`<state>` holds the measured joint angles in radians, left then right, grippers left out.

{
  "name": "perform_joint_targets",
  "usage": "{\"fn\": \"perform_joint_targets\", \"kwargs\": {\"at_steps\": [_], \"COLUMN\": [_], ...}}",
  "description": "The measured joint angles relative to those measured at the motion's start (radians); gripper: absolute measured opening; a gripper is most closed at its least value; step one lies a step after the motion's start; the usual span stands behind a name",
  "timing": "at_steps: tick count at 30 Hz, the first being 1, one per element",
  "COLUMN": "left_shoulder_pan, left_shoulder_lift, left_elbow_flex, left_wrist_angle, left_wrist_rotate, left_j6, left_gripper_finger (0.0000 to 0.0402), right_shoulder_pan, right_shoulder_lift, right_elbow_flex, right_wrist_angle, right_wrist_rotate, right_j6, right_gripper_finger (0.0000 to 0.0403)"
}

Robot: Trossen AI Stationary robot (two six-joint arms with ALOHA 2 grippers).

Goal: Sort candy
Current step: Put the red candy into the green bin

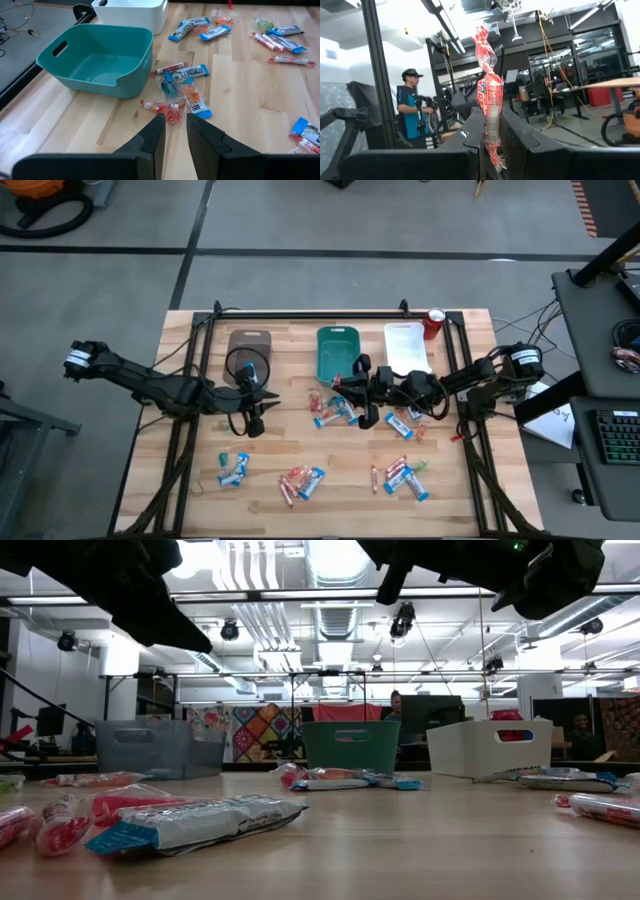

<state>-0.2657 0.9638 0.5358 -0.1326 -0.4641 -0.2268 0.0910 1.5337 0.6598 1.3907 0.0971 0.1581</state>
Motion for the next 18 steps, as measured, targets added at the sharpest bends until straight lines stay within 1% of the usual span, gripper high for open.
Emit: {"fn": "perform_joint_targets", "kwargs": {"at_steps": [7, 8, 10, 12, 14, 16, 18], "left_shoulder_pan": [0.000, 0.000, 0.000, 0.000, 0.000, 0.000, 0.000], "left_shoulder_lift": [0.000, 0.000, 0.000, 0.000, 0.000, 0.000, 0.000], "left_elbow_flex": [0.000, 0.000, 0.000, 0.000, 0.000, 0.000, 0.000], "left_wrist_angle": [-0.001, -0.001, -0.001, -0.001, -0.001, -0.001, -0.002], "left_wrist_rotate": [0.000, 0.000, 0.000, 0.000, 0.000, 0.000, 0.000], "left_j6": [0.000, 0.000, 0.000, 0.000, 0.000, 0.000, 0.000], "left_gripper_finger": [0.0064, 0.0064, 0.0064, 0.0064, 0.0064, 0.0064, 0.0064], "right_shoulder_pan": [0.000, 0.000, 0.000, 0.000, 0.000, -0.002, -0.013], "right_shoulder_lift": [0.000, 0.000, -0.001, -0.001, -0.001, -0.001, -0.001], "right_elbow_flex": [0.000, 0.000, 0.000, 0.000, 0.003, 0.024, 0.056], "right_wrist_angle": [-0.033, -0.042, -0.078, -0.140, -0.230, -0.389, -0.575], "right_wrist_rotate": [0.015, 0.028, 0.089, 0.210, 0.381, 0.552, 0.680], "right_j6": [-0.005, -0.013, -0.023, -0.028, -0.028, -0.022, 0.031], "right_gripper_finger": [0.0038, 0.0038, 0.0038, 0.0038, 0.0038, 0.0038, 0.0038]}}
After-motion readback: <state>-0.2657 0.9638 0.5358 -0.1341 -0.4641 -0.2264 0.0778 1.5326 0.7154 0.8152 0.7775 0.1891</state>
